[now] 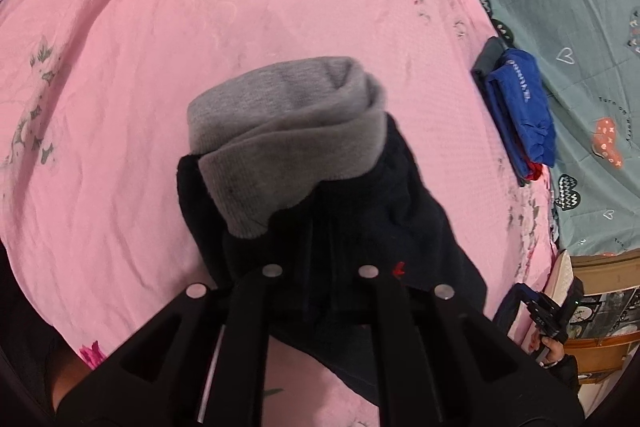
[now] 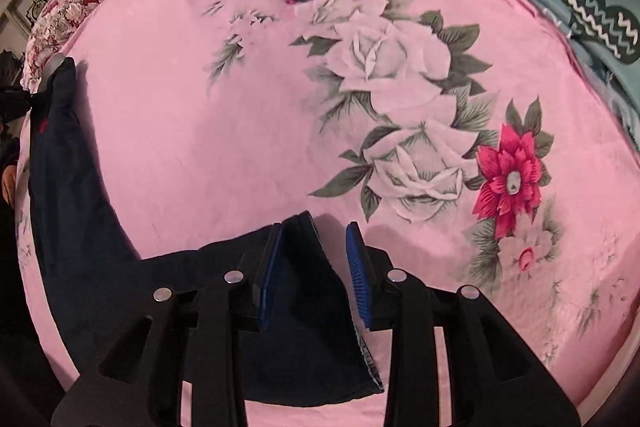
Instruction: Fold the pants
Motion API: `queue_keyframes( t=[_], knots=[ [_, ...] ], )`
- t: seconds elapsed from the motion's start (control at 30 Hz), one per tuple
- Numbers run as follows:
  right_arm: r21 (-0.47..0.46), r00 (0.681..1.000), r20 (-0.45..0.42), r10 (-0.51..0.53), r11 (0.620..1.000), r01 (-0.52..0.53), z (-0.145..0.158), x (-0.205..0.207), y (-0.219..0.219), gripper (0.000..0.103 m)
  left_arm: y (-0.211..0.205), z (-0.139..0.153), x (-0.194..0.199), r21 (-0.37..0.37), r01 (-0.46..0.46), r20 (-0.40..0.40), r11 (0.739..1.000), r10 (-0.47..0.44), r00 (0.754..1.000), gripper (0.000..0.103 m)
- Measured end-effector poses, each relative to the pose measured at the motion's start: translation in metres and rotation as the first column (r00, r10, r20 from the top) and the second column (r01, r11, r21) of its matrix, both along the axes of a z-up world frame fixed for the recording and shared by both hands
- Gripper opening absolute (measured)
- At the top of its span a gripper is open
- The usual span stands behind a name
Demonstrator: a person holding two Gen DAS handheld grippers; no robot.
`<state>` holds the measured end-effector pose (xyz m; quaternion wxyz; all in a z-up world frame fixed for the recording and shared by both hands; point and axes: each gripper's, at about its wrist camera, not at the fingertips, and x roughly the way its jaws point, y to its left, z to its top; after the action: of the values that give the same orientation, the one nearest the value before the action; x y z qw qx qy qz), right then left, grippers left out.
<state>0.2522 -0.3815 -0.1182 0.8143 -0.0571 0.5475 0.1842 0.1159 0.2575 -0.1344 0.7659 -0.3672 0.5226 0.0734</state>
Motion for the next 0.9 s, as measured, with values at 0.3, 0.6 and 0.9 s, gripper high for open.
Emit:
queue_keyframes(
  t=[0.3,0.6,0.9],
  knots=[
    [0.115,0.985,0.168,0.028,0.992,-0.048,0.069,-0.083,-0.011,0.003,-0.054,0.030,-0.004,0.033,0.158,0.054,0.987,-0.159,0.986,0.021],
    [0.104,0.950,0.304,0.078,0.988,-0.114,0.130,-0.244,0.002,0.003,-0.105,-0.010,-0.011,0.038,0.263,-0.051,0.964,-0.261,0.964,0.021],
    [0.103,0.980,0.193,0.044,0.993,-0.065,0.092,-0.340,-0.001,0.003,-0.089,-0.003,-0.014,0.080,0.228,-0.090,0.970,-0.221,0.971,0.021]
  ],
)
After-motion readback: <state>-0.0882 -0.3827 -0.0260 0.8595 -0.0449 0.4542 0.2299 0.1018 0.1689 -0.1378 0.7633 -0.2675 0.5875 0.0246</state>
